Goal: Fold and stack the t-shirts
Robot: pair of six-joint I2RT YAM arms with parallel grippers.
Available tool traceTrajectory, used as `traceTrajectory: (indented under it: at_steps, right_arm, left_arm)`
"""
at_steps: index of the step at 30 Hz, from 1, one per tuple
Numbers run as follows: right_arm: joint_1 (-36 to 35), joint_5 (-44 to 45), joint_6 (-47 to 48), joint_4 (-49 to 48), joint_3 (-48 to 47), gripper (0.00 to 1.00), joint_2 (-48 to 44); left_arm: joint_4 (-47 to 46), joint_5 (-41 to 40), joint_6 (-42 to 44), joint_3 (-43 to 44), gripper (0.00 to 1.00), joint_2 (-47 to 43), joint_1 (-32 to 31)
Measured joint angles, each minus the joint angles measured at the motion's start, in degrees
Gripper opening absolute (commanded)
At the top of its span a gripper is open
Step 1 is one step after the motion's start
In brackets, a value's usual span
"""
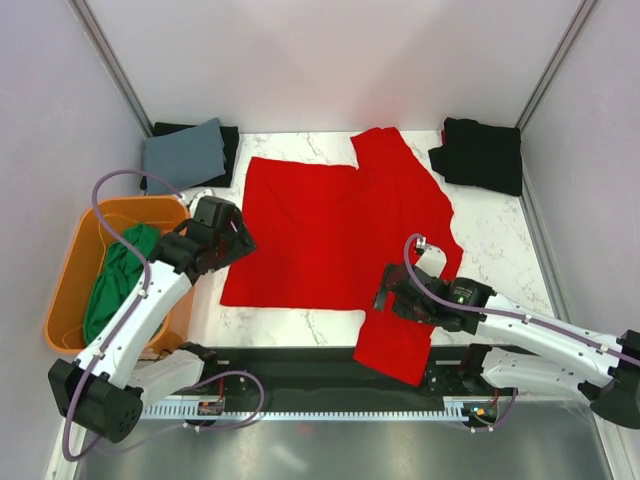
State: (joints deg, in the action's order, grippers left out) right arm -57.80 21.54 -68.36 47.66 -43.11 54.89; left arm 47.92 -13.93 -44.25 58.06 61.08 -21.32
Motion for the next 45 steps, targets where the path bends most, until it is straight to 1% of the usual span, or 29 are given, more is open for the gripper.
traceTrajectory:
  at_steps: [2, 3, 4, 6, 9, 13, 21, 26, 30, 34, 37, 41, 45]
  right_arm:
    - [0.0, 0.0, 0.3, 0.2, 0.0, 0.98, 0.0]
    - [0.0, 0.0, 0.4, 0.3, 0.1, 0.98, -0.2]
    - [0.0, 0.0, 0.5, 0.2, 0.3, 0.98, -0.8]
    - [0.0, 0.0, 0.5, 0.2, 1.1, 0.98, -2.4]
    - [0.0, 0.0, 0.5, 0.6, 2.6, 0.98, -5.5]
    - [0.0, 0.0, 0.5, 1.0, 3.7, 0.98, -7.0]
    - [0.0, -0.2, 0.2, 1.0, 7.4, 0.98, -9.4]
    - [0.0, -1.6, 0.0, 0.7, 10.8, 0.98, -9.9]
    - [0.0, -3.7, -0.5, -0.7, 14.3, 0.98, -9.6]
    - [0.0, -4.8, -0.9, -1.1, 16.2, 0.98, -9.6]
    - [0.0, -4.9, -0.9, -2.0, 16.3, 0.98, -8.9]
    - [0.0, -5.2, -0.8, -3.9, 16.3, 0.98, -5.7]
    - [0.0, -5.4, -0.6, -5.1, 16.3, 0.98, -3.8]
  left_arm:
    - [1.9, -0.2, 0.0, -1.9, 0.71, -1.7, -1.3]
    - [2.8, -0.1, 0.0, -3.8, 0.70, -2.8, -1.8]
    - [3.2, -0.1, -0.2, -5.9, 0.68, -3.6, -2.2]
    - [5.0, -0.1, -1.0, -11.2, 0.67, -5.7, -3.6]
    - [7.8, 0.6, -2.7, -13.9, 0.66, -6.0, -6.3]
    - [6.2, 1.7, -5.4, -15.3, 0.68, -5.0, -6.8]
    - [-0.5, 2.3, -10.9, -26.0, 0.74, 0.0, -7.7]
    - [-4.0, 1.2, -12.1, -26.3, 0.73, 6.2, -7.7]
    - [-4.0, 0.9, -12.2, -25.3, 0.71, 7.6, -7.7]
    - [-6.0, -0.6, -12.4, -25.3, 0.70, 6.4, -7.6]
    - [-8.5, -1.6, -12.5, -25.3, 0.70, 3.5, -7.6]
    - [-10.2, -2.2, -12.9, -25.7, 0.69, -0.4, -7.6]
    - [-11.4, -2.4, -13.0, -27.2, 0.69, -0.7, -7.6]
